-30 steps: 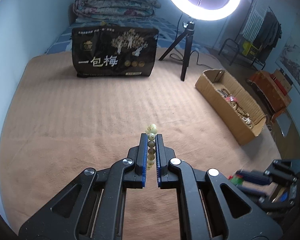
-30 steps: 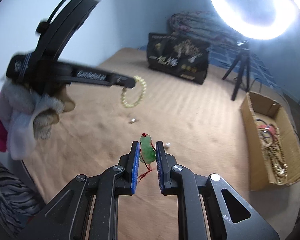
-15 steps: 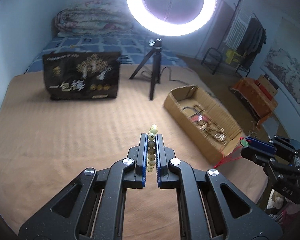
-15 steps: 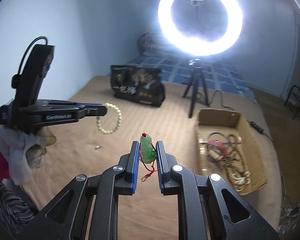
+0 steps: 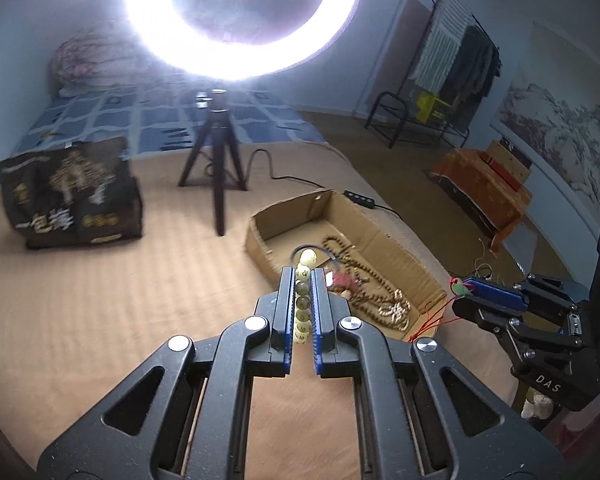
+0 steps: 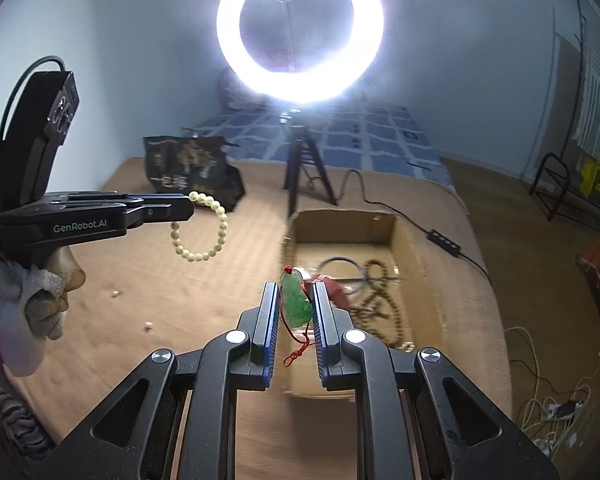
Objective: Organize jewelry
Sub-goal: 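Carry the bracelet and pendant over the box with both tools, then open both tools to release bracelet and pendant into the box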
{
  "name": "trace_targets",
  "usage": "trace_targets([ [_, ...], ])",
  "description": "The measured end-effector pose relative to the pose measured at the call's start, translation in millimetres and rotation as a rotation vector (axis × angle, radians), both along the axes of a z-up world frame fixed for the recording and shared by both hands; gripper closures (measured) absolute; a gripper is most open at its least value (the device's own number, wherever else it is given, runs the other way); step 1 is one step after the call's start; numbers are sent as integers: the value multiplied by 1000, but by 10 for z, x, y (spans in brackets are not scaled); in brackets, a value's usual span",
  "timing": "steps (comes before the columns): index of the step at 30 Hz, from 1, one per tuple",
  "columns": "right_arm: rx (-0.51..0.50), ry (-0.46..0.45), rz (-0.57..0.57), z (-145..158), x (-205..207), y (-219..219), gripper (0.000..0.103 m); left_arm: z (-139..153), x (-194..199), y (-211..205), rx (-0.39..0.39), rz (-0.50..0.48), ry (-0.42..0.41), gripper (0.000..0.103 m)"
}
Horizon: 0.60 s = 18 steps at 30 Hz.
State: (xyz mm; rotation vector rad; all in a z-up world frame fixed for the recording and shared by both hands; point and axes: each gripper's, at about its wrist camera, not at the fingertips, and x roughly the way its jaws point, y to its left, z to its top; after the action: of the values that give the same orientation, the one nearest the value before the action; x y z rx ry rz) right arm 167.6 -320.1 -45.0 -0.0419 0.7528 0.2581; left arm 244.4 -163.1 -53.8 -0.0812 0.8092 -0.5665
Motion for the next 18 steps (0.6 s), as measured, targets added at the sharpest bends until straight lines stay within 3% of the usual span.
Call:
trace_targets([
  [9,15,48,-48,-232,225,-404,89,-177,396,-560,45,-28,-3,98],
  [18,13,102,-78,-513,390,-551,89,-435,584,-854,87,-42,9,98],
])
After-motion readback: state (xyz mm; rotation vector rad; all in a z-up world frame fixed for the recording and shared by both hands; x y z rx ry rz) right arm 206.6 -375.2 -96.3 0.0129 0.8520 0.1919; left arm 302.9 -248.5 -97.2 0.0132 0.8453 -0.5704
